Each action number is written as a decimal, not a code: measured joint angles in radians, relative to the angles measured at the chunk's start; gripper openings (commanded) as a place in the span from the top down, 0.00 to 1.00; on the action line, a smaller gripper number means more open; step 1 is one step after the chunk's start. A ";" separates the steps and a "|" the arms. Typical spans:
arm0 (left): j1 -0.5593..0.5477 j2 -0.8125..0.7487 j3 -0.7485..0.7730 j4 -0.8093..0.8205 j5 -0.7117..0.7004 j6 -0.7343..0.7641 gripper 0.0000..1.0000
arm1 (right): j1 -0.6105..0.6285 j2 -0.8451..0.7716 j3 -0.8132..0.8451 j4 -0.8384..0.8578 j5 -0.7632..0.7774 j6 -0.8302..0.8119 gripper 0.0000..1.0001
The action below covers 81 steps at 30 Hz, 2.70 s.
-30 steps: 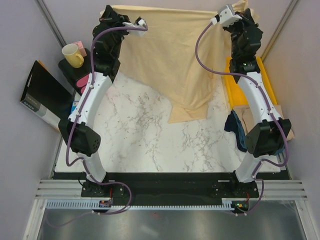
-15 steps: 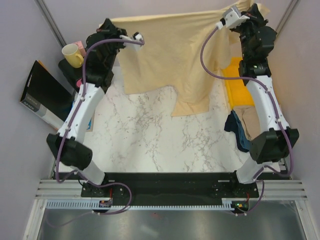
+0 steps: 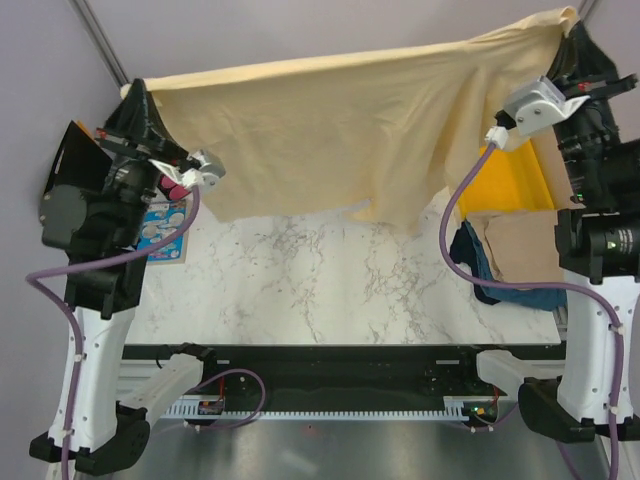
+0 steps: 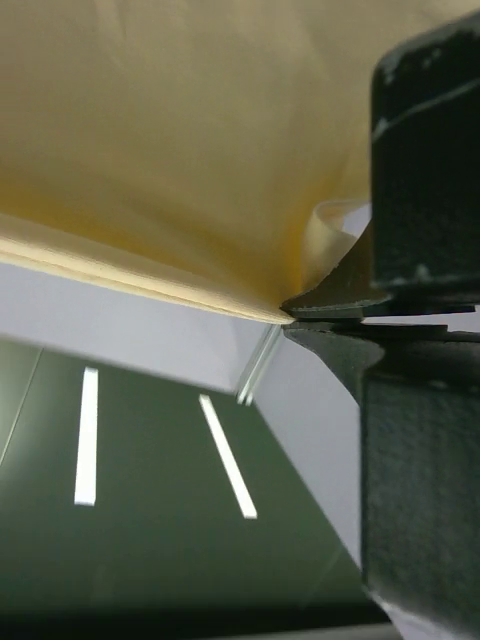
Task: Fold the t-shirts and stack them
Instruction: Flatten out the tshirt
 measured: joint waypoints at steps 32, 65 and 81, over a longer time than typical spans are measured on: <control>0.121 0.452 -0.092 -0.321 0.082 0.323 0.98 | -0.005 0.447 -0.243 0.096 -0.098 -0.145 1.00; 0.097 1.193 -0.058 0.662 -0.420 0.594 0.00 | 0.163 1.063 -0.201 0.914 0.578 -0.247 0.20; 0.088 0.499 -0.378 0.316 -0.080 0.329 0.00 | 0.090 0.438 -0.266 -0.227 0.174 -0.118 0.26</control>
